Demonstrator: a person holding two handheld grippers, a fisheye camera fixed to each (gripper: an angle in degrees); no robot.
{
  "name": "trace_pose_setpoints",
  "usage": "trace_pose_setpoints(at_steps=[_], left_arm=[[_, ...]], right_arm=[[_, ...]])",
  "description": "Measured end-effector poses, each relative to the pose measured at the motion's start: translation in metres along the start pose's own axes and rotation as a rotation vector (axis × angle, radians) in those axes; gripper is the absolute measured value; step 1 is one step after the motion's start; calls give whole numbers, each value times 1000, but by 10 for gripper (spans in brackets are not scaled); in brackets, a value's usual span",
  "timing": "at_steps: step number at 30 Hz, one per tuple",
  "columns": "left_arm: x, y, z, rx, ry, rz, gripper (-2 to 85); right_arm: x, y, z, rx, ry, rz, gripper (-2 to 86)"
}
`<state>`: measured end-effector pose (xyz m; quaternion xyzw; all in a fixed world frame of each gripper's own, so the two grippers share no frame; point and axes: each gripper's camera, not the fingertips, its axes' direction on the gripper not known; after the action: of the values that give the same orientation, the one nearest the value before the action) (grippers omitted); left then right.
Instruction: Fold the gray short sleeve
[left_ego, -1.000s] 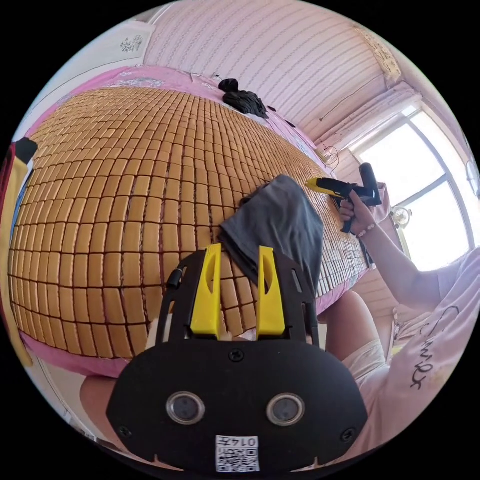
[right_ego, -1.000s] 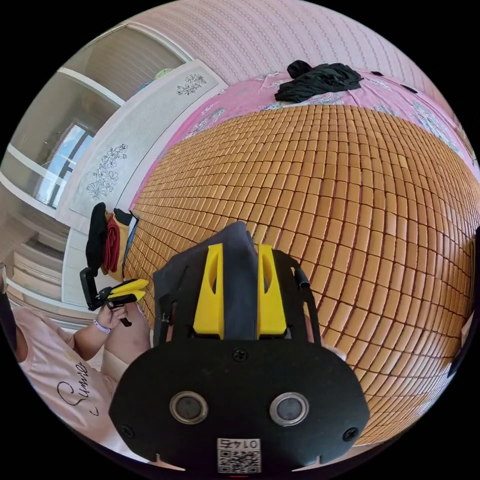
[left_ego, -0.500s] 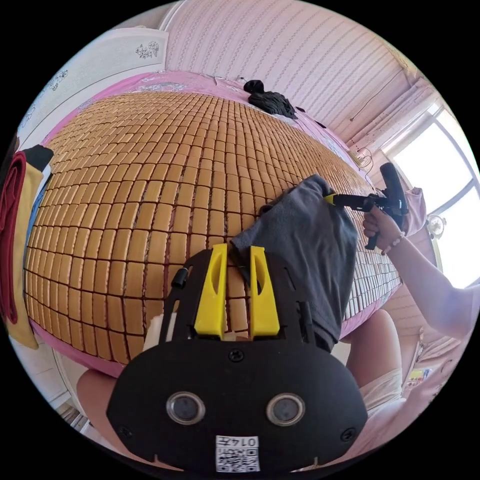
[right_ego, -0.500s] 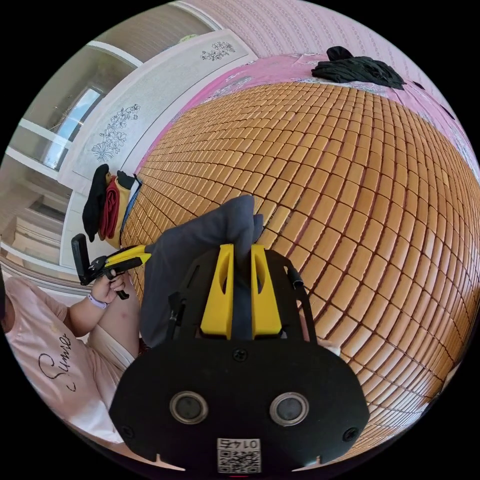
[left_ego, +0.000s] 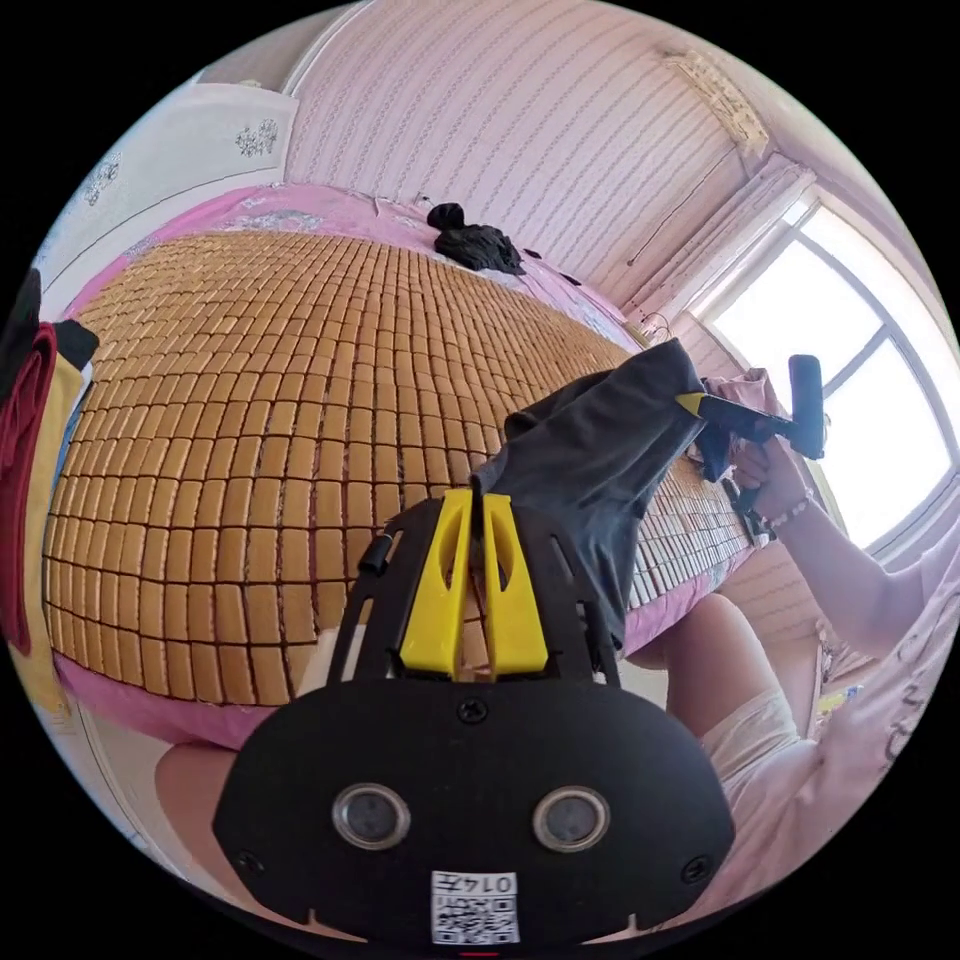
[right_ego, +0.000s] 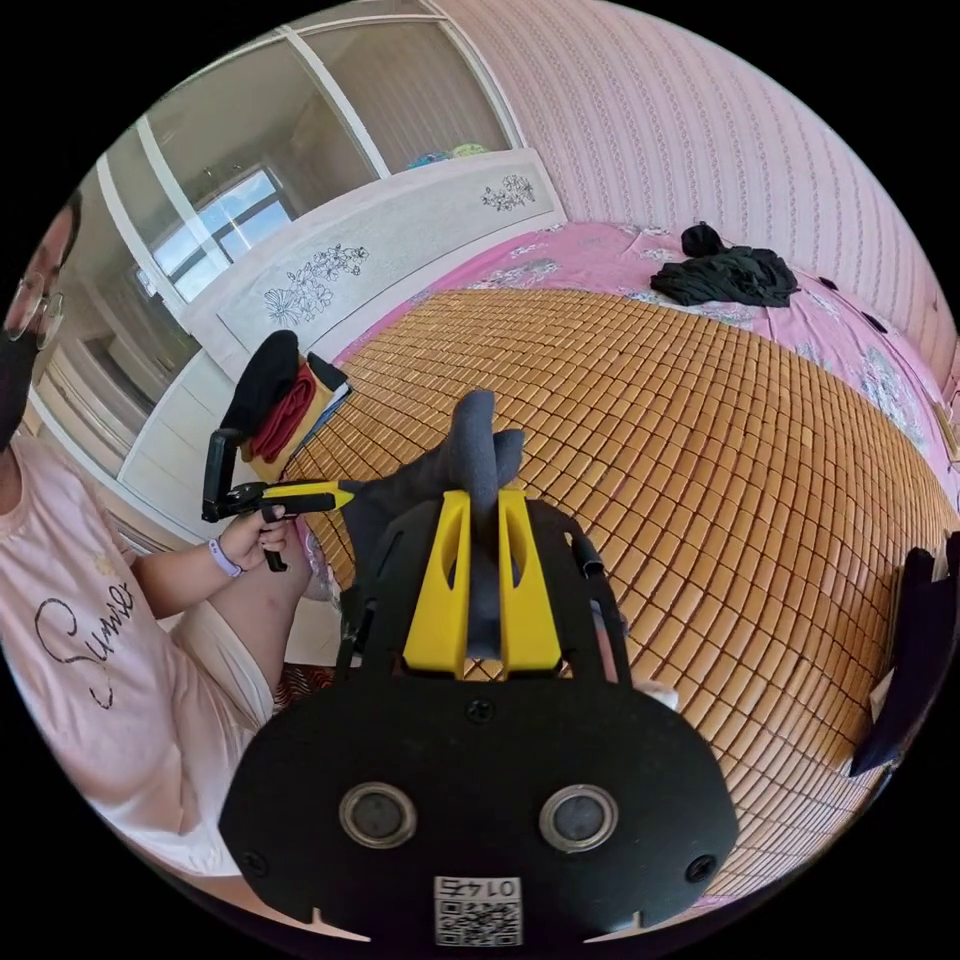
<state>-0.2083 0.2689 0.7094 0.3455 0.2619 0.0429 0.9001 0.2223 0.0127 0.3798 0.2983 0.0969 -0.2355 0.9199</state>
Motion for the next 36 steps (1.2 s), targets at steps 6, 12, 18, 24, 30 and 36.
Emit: trace_pose_setpoints(at_steps=[6, 12, 18, 24, 30, 36], left_arm=[[28, 31, -84, 121, -5, 81, -9], [29, 75, -193, 350, -135, 32, -9], [6, 111, -297, 625, -342, -70, -6], [-87, 119, -356, 738, -460, -437, 53], [-167, 150, -328, 551, -570, -736, 96], [-89, 210, -254, 463, -530, -533, 78]], right_arm=[[-59, -12, -46, 105, -16, -102, 34], [-143, -61, -59, 190, -109, -335, 32], [-234, -156, -32, 229, -327, -506, 39], [-316, -274, 89, -27, -459, -323, 64], [-285, -225, 159, -256, -338, -177, 59], [-148, -42, 87, -383, -202, -126, 47]])
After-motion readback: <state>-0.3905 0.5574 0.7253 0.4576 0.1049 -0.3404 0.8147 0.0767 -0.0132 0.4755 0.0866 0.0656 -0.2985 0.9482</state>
